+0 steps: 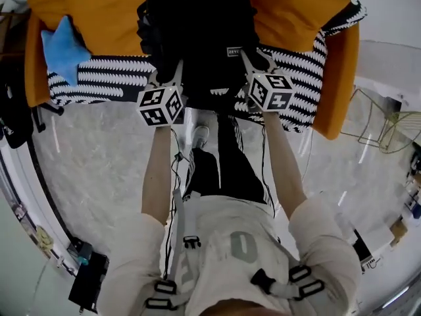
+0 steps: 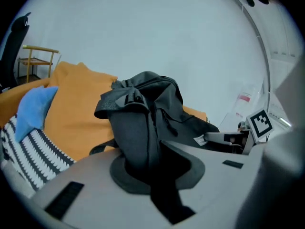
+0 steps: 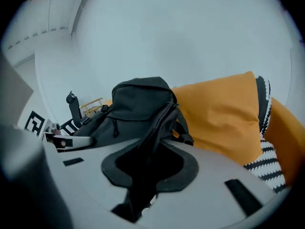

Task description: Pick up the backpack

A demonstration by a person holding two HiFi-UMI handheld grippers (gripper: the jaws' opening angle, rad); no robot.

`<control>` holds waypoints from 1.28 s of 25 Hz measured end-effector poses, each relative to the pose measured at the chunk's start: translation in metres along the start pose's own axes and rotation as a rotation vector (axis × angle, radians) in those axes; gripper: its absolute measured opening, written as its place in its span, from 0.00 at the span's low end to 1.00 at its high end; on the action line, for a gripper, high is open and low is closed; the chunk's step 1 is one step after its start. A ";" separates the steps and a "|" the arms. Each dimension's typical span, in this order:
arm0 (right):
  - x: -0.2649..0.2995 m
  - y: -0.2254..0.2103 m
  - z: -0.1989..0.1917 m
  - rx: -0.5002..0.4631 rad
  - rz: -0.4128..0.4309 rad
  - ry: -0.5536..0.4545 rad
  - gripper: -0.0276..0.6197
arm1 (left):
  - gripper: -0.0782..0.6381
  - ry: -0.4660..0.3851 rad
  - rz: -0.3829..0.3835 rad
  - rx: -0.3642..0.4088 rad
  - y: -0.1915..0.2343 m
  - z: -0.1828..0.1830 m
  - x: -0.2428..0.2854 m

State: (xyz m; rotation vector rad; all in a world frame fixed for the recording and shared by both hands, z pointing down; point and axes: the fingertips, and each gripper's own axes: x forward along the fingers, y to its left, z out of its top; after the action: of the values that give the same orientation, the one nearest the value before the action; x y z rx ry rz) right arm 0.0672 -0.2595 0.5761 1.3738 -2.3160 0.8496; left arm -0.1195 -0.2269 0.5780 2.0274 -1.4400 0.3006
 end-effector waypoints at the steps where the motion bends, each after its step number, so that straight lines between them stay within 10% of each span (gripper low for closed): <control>1: -0.015 0.006 0.017 -0.014 -0.005 -0.021 0.17 | 0.21 -0.020 -0.003 0.004 -0.010 0.016 -0.012; 14: -0.211 0.135 0.212 -0.248 -0.013 -0.410 0.16 | 0.21 -0.373 0.038 0.266 -0.119 0.215 -0.208; 32: -0.328 0.227 0.219 -0.293 0.032 -0.633 0.17 | 0.21 -0.605 0.030 0.428 -0.154 0.239 -0.347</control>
State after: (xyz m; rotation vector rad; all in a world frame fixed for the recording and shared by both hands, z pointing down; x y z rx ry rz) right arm 0.0355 -0.0909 0.1543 1.6365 -2.7703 0.0519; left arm -0.1496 -0.0732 0.1580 2.5902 -1.8887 -0.0063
